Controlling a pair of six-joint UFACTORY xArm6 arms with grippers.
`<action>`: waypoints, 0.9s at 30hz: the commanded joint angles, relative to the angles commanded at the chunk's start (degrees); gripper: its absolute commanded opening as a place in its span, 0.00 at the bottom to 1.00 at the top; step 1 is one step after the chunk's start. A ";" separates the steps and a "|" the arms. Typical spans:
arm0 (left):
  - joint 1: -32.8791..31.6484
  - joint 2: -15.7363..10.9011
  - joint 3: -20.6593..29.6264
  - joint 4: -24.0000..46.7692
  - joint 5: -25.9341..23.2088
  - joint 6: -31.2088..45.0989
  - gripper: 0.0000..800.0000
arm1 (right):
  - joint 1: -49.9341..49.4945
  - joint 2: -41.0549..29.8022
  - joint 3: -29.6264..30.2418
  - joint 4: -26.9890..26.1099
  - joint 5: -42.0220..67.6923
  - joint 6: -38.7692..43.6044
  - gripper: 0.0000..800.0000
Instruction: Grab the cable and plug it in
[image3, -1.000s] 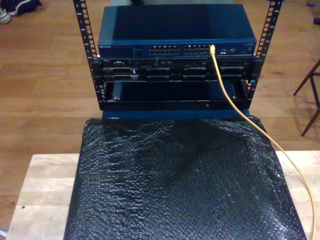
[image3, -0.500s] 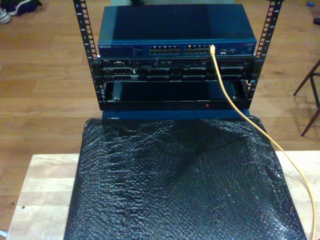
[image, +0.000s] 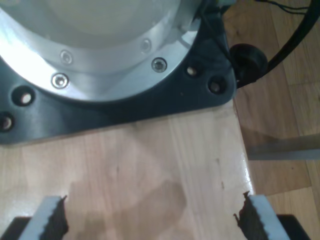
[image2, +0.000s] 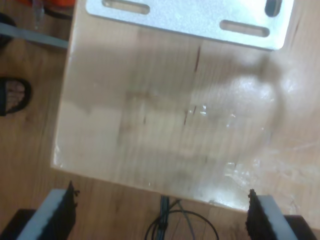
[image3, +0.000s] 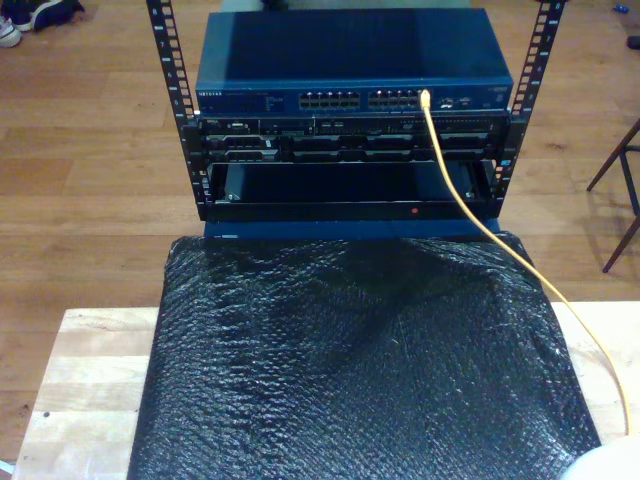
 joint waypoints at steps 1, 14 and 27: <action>0.00 0.00 0.00 0.00 0.00 -0.09 1.00 | -0.44 0.09 0.70 0.09 -1.05 0.09 1.00; 0.00 0.00 0.00 0.00 0.00 0.00 1.00 | -1.93 2.46 3.87 4.66 -7.21 -0.09 1.00; 0.00 0.00 0.00 0.00 0.00 0.00 1.00 | -2.20 2.37 3.87 4.57 -7.38 0.00 1.00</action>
